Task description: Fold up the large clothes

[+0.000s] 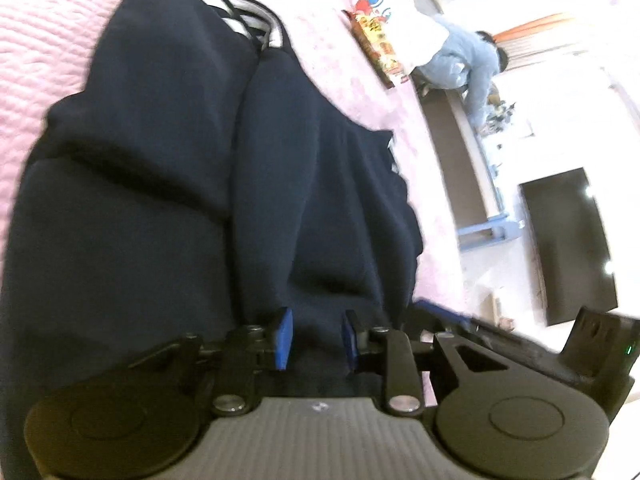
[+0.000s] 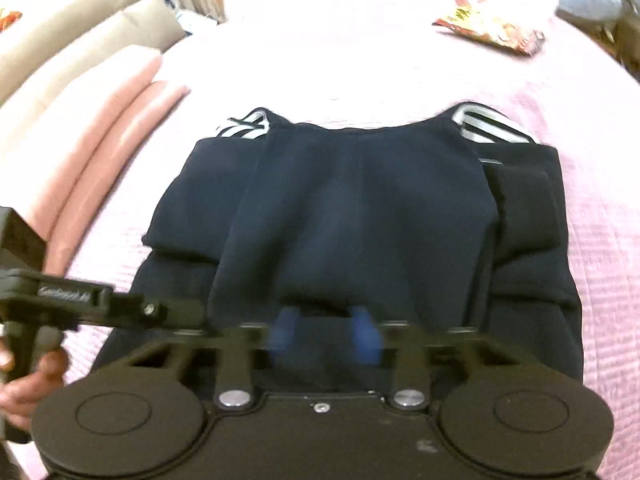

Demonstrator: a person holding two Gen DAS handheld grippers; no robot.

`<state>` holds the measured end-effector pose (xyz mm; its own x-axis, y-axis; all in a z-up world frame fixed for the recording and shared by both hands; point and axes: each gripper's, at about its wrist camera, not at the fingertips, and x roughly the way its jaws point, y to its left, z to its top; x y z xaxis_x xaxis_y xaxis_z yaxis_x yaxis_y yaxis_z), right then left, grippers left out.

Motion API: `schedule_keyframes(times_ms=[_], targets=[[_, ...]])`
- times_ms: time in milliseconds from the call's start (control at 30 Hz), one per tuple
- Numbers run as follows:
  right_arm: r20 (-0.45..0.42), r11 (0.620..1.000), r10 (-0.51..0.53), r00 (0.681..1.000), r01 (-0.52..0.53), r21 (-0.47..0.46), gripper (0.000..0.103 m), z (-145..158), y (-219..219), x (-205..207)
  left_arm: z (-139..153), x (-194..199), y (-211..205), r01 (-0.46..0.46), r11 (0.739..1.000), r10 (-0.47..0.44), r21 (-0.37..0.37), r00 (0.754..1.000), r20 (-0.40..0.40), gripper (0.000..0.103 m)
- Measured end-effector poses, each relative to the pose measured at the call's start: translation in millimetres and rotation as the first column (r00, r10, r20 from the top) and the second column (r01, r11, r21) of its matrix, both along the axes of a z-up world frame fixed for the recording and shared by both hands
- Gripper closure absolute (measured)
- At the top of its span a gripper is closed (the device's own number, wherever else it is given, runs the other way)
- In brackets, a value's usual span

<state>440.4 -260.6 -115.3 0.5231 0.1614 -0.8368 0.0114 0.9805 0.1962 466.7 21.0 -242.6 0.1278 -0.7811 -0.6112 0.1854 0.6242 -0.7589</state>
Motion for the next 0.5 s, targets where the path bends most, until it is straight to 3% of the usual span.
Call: schedule_keyframes(times_ms=[67, 133, 167, 200, 267, 433, 500], targets=[[-0.042, 0.999, -0.006, 0.999, 0.004, -0.054, 0.103, -24.9, 12.3, 3.6, 8.5, -7.6, 8.1, -0.001, 0.998, 0.002, 0.061, 1.000, -0.011, 0.074], [-0.161, 0.998, -0.018, 0.987, 0.009, -0.055, 0.103, -63.8, 17.8, 3.5, 7.0, -10.9, 21.6, -0.009, 0.994, 0.011, 0.106, 1.000, -0.025, 0.072], [-0.165, 0.999, -0.039, 0.986, 0.032, -0.043, 0.103, -78.5, 17.2, 0.5, 9.6, -5.8, 25.6, -0.021, 0.990, 0.026, 0.143, 0.999, -0.039, 0.071], [-0.118, 0.998, -0.048, 0.992, 0.044, -0.033, 0.103, -80.8, 17.6, -3.2, 13.8, -2.7, 30.1, -0.034, 0.984, 0.044, 0.174, 0.998, -0.052, 0.071], [-0.125, 0.997, -0.072, 0.990, 0.069, -0.023, 0.103, -77.8, 16.1, -1.3, 20.0, -15.9, 39.0, -0.056, 0.976, 0.068, 0.213, 0.996, -0.052, 0.071], [-0.128, 0.984, -0.118, 0.985, 0.133, 0.115, 0.102, -64.8, -6.0, -17.6, 26.6, -47.3, 79.0, -0.141, 0.956, 0.151, 0.258, 0.988, -0.020, 0.069], [-0.099, 0.985, -0.099, 0.990, 0.111, 0.130, 0.087, -47.4, -10.7, -38.9, 33.7, -65.9, 92.3, -0.176, 0.941, 0.186, 0.288, 0.983, -0.007, 0.068]])
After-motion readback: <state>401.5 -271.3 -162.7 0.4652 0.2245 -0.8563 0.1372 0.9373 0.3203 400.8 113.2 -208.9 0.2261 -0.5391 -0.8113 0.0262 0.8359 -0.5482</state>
